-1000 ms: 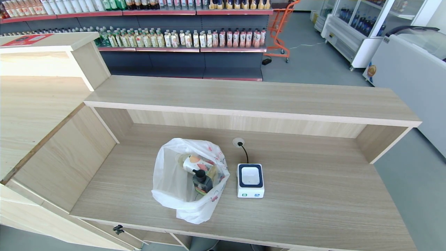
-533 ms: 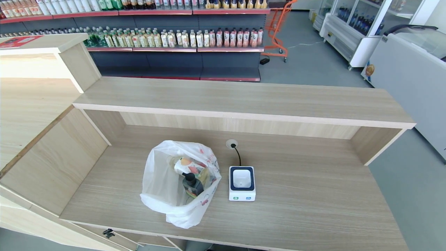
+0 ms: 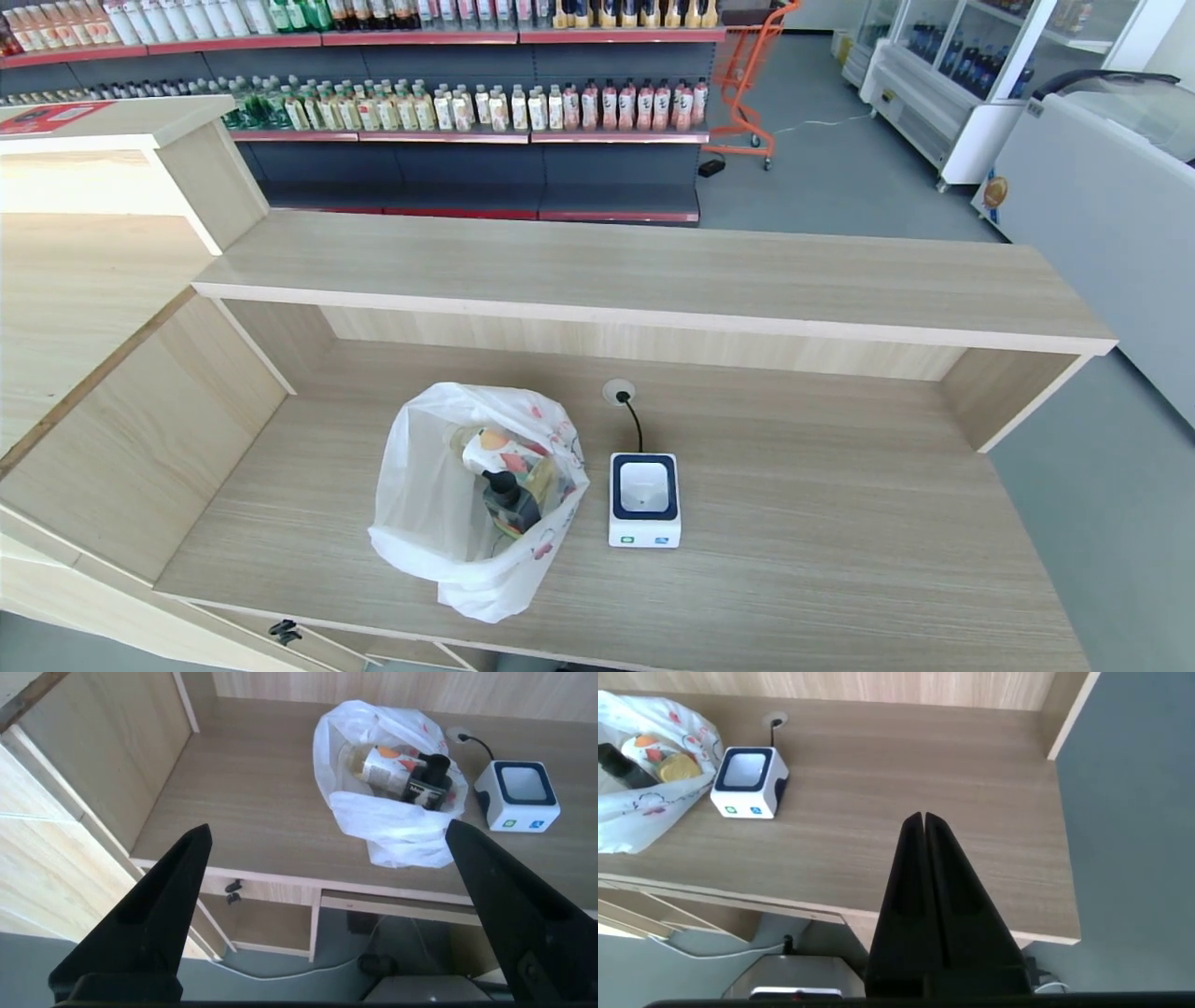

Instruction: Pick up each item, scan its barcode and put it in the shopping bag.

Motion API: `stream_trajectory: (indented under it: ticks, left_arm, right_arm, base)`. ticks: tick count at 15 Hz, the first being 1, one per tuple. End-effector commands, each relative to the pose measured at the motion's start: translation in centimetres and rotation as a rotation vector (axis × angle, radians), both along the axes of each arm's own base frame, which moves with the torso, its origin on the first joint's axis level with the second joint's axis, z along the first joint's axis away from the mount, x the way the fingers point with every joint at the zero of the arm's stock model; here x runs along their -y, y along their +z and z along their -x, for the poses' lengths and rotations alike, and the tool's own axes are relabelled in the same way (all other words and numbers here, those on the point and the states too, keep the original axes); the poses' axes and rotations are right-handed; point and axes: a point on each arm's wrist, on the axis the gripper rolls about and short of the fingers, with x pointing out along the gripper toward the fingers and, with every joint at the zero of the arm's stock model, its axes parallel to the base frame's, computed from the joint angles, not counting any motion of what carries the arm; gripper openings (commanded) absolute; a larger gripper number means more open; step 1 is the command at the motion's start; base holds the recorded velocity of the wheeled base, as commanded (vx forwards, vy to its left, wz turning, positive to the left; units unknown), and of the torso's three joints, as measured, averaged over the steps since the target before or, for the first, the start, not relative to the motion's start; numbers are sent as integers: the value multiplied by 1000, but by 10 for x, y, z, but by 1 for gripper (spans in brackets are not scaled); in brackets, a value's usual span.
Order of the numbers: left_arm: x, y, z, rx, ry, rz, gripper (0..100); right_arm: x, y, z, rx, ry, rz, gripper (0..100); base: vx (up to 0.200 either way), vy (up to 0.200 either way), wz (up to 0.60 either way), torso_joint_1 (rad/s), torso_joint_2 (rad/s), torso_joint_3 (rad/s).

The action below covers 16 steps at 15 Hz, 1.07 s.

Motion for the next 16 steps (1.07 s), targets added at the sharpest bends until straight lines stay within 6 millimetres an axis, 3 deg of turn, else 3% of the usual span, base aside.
stream_trajectory:
  ticks: [1,16]
  left_arm:
    - [0,0,0,-1,0,0,100]
    - [0,0,0,-1,0,2,100]
  right_arm:
    - [0,0,0,-5,0,-1,0]
    - [0,0,0,-4,0,4,0]
  base:
    - [0,0,0,0,0,0]
    - [0,0,0,0,0,0]
